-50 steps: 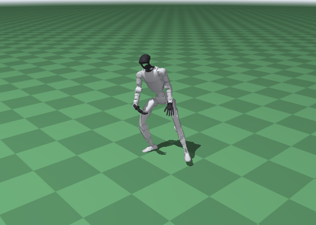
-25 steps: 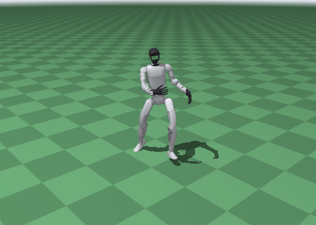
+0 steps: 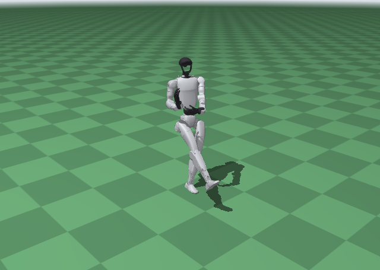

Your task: Kungfu

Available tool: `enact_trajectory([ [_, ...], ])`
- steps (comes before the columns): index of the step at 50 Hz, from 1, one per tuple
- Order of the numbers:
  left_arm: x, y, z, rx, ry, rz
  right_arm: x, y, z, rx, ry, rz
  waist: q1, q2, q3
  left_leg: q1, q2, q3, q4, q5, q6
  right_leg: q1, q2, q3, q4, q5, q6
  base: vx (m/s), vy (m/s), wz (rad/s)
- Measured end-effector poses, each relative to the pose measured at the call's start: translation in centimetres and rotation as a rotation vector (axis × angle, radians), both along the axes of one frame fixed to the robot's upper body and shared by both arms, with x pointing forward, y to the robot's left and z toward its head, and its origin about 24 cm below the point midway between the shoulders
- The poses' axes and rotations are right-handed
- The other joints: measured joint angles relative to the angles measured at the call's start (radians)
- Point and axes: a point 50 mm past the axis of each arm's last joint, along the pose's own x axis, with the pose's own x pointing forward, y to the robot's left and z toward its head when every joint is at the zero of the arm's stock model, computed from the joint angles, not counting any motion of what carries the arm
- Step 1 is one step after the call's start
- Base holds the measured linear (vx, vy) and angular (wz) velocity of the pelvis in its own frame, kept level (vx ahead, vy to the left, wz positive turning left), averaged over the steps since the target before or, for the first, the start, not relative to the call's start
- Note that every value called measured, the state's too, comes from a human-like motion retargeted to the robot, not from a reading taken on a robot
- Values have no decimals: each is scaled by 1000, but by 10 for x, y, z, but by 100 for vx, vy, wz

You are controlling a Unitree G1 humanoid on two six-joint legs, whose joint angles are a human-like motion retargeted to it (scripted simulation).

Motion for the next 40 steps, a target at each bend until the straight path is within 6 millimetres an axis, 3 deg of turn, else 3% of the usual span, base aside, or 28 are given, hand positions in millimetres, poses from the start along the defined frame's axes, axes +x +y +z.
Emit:
enact_trajectory([
  [2, -10, -3, -12, 28, 52, -32, -12, -3, -11, 23, 43, 13, -12, -7, 17, 19, -3, 19, 2, 2, 23, -44, 2, -25, 13, -14, -25, 10, -4, -15],
  [5, -24, -5, -25, 44, 130, -74, -21, -7, -21, 16, 107, 30, -29, -17, 29, 34, -18, 26, 14, 9, 55, -71, -27, -59, 62, -4, -6, 6, -2, 14],
  [10, -29, -2, -33, 46, 180, -24, -18, -5, -23, 23, 145, 72, -8, -1, 1, 18, -6, 15, 10, 30, 47, -25, -43, 9, 113, 34, -35, 3, 0, 7],
  [16, -18, 15, -27, 17, 151, 74, 3, 11, -13, 25, 118, 197, 167, -12, -101, -53, -7, 3, -2, 15, 15, 167, -64, 105, 210, -36, 67, 2, 5, -30],
  [20, -2, 36, -19, -22, 154, 253, 33, 27, 5, -2, 89, 390, 347, -98, -194, -182, -9, 16, 39, 3, -21, 330, -123, 107, 312, -102, 160, -17, -9, -41],
  [23, 26, 53, 14, -138, 52, 584, 62, 35, 52, -129, -14, 657, 483, -201, -224, -337, -22, 33, 149, -29, -34, 468, -195, 21, 348, -101, 201, -24, -26, 1],
  [26, 46, 74, 77, -337, -229, 930, 70, 45, 126, -397, -202, 927, 597, -269, -172, -450, -17, 13, 269, -63, -51, 640, -224, -87, 353, -43, 228, -30, -44, 42],
  [29, 35, 91, 145, -600, -512, 1169, 42, 59, 206, -741, -431, 1100, 702, -342, -133, -564, -2, 0, 382, -106, -78, 773, -222, -151, 319, 63, 257, -23, -52, 23],
  [32, 6, 97, 204, -884, -736, 1207, -8, 72, 260, -1058, -691, 1149, 797, -416, -124, -711, 52, -16, 490, -139, -117, 829, -169, -202, 232, 229, 306, -36, -73, -33],
  [33, -4, 100, 221, -972, -798, 1201, -25, 76, 271, -1147, -784, 1149, 822, -427, -125, -769, 106, -40, 532, -148, -151, 817, -113, -219, 209, 245, 306, -50, -79, -72],
  [35, -25, 109, 248, -1137, -896, 1210, -50, 85, 280, -1301, -917, 1144, 845, -442, -124, -845, 126, -46, 598, -166, -162, 815, -71, -145, 162, 163, 306, -40, -39, -40],
  [37, -43, 125, 268, -1255, -998, 1260, -65, 96, 285, -1412, -1001, 1118, 829, -434, -100, -876, 119, -37, 632, -169, -160, 808, -58, -65, 159, 67, 306, -39, -10, 0],
  [40, -60, 137, 286, -1334, -1109, 1297, -74, 103, 289, -1446, -1099, 1068, 790, -401, -89, -903, 117, -31, 650, -155, -151, 797, -76, -107, 182, -64, 306, -38, 1, -10],
])
